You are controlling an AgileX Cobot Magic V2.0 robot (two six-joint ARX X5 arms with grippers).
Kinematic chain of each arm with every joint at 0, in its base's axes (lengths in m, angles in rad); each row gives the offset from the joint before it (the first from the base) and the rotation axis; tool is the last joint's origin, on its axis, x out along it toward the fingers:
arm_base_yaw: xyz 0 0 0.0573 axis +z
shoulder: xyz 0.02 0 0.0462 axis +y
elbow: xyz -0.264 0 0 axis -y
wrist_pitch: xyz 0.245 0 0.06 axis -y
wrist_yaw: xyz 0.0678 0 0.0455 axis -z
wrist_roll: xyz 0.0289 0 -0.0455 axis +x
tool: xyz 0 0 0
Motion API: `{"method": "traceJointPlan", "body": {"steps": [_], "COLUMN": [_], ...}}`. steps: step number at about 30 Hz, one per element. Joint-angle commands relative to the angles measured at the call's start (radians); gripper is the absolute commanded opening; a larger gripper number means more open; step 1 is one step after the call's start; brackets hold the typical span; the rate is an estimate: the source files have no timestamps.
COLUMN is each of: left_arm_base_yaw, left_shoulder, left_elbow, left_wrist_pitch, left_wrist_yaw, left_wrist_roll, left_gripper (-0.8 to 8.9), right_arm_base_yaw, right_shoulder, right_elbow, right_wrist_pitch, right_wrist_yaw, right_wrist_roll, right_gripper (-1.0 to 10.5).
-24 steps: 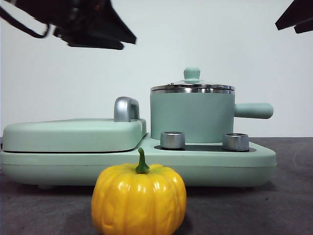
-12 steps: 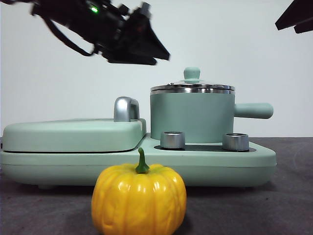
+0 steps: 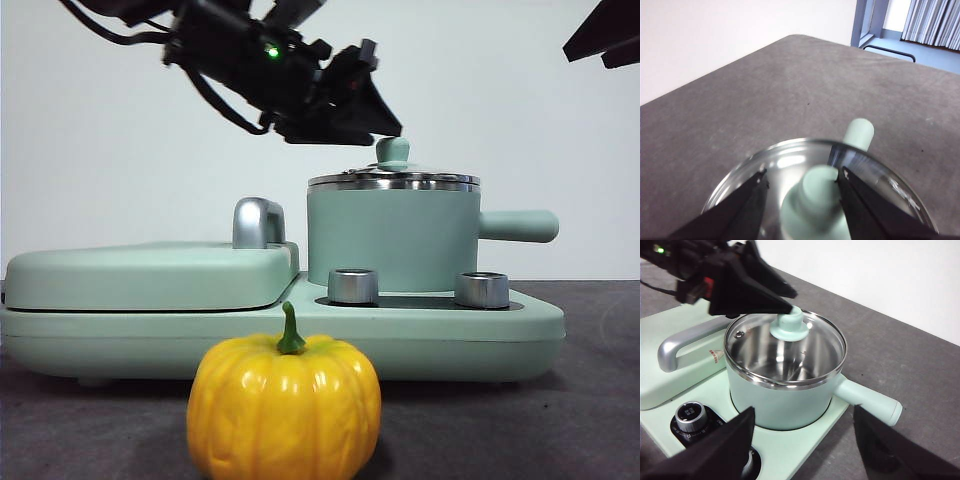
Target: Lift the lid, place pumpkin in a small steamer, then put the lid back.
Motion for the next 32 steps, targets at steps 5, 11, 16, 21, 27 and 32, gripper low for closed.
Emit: {"method": "traceJointPlan", "body": {"steps": [5,11,16,21,27,32], "left_arm_base_yaw": [-0.031,-0.036,-0.036,-0.036,-0.036,-0.036], "left_shoulder": [0.058,0.058,0.058,0.058,0.058,0.057], "left_elbow": [0.055,0.055,0.055,0.055,0.055,0.055], "left_wrist_pitch": [-0.004,-0.078,-0.063,-0.058,-0.069,-0.067], "left_wrist_yaw": [0.004,0.003,0.003,0.003,0.003,-0.026], "left_wrist_roll": [0.007,0.007,0.007,0.008,0.039,0.051], "left_gripper": [2.27,2.27,2.26,2.13,0.08,0.07], "right_arm_base_yaw": [0.002,0.002,0.002,0.002,0.002,0.002], "right_shoulder": [0.006,0.006,0.006,0.006,0.006,0.006], "right_elbow": [0.017,0.017,0.017,0.017,0.017,0.017], "right_wrist_pitch": [0.005,0.002,0.002,0.002,0.002,0.002], "right_wrist_yaw": [0.002,0.004,0.004,0.004,0.004,0.004], "right_wrist_roll": [0.017,0.017,0.017,0.017,0.017,0.017], "right_gripper": [3.1,3.1,3.1,3.1,3.1,3.1]}}
